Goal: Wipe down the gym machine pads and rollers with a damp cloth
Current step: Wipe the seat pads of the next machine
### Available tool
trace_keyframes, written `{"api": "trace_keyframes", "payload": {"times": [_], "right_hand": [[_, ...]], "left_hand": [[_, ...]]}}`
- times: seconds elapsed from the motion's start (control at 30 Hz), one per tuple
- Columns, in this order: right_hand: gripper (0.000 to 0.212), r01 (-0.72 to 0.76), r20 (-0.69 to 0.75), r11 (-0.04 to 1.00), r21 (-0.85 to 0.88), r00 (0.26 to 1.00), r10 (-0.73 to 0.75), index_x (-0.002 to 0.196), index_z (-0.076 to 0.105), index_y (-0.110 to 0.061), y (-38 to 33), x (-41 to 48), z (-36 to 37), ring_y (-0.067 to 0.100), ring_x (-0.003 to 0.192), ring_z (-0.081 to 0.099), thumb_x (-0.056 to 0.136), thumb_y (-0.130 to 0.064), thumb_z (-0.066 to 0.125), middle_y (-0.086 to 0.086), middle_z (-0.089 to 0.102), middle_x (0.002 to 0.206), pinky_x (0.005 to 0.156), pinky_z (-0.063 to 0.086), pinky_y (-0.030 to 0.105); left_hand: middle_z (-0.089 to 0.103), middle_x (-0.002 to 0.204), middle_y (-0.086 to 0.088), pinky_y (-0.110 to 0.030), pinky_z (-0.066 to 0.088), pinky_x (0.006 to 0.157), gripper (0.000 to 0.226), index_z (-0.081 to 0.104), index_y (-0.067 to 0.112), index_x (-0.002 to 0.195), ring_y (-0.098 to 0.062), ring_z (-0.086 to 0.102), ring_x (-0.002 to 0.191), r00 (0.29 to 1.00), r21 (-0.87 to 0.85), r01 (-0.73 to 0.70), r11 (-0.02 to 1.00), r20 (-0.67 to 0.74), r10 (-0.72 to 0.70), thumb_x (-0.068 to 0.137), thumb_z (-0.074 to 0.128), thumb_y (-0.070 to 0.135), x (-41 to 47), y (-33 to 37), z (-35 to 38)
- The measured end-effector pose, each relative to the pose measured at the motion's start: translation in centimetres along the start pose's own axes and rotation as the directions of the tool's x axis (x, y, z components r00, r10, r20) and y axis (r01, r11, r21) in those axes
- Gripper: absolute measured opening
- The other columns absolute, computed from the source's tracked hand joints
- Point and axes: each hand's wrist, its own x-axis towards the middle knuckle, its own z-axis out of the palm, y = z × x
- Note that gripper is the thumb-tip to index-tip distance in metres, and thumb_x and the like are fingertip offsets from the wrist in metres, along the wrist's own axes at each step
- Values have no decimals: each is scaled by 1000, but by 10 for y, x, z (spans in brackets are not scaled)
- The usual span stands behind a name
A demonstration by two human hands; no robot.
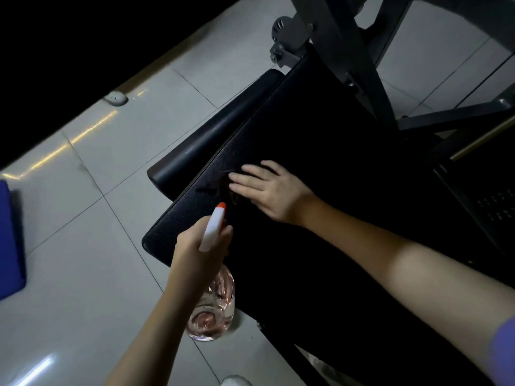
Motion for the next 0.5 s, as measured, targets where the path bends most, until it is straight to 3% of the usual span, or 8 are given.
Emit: {"api": "trace_keyframes", "payload": {"times": [0.07,0.13,0.2,0.23,0.27,0.33,0.4,0.5], "right_hand": [[49,-31,-36,996,-86,999,28,124,62,-22,24,6,-4,23,121,55,84,-30,35,-2,58,133,100,30,40],[48,-276,-16,960,-50,961,275,133,54,-24,29,20,-10,23,133,42,90,-30,35,-3,49,142,106,28,41],[48,-582,-7,803,125,809,588,142,40,-24,6,36,-10,23,141,26,95,-26,40,-4,35,151,110,20,44],[49,-643,-25,744,181,753,657,142,41,-23,-12,41,-6,24,139,28,93,-23,44,-4,36,150,109,21,43],[50,-643,-55,736,211,744,666,138,47,-22,-28,44,-4,24,134,37,89,-20,48,-4,42,146,105,23,42],[47,-508,-70,834,218,844,532,127,59,-21,-40,33,-1,24,120,52,80,-19,53,-2,55,135,96,28,39],[44,-328,-59,924,194,937,345,122,63,-20,-23,11,0,24,113,57,82,-21,46,-2,59,130,93,31,37],[46,-209,-77,968,142,972,221,120,65,-20,14,-7,-3,24,112,59,82,-26,40,-2,61,128,93,32,35]], "left_hand": [[55,59,-2,-60,51,73,26,54,17,75,-37,58,66,995,-12,95,995,0,-95,73,56,43,2,3,0],[55,57,-1,-59,52,76,24,53,16,74,-38,59,68,989,5,147,989,5,-147,74,54,40,5,7,3],[51,56,1,-52,52,74,20,51,19,72,-33,56,64,987,5,157,988,20,-157,75,52,38,6,12,5],[47,54,2,-45,49,69,18,50,20,69,-28,51,61,988,1,156,988,23,-156,75,53,37,6,13,5],[45,54,3,-39,43,65,19,49,20,67,-25,46,59,988,7,151,989,23,-151,77,56,34,6,12,6],[47,60,-9,-28,36,57,20,51,13,69,-23,42,59,994,64,107,992,22,-108,84,62,21,6,7,5],[54,67,-19,-21,35,51,14,55,0,78,-22,45,58,997,126,61,990,35,-66,86,62,10,7,7,4],[55,67,-13,-17,38,49,9,55,-6,83,-18,47,56,994,132,81,988,57,-89,88,59,0,13,14,4]]}}
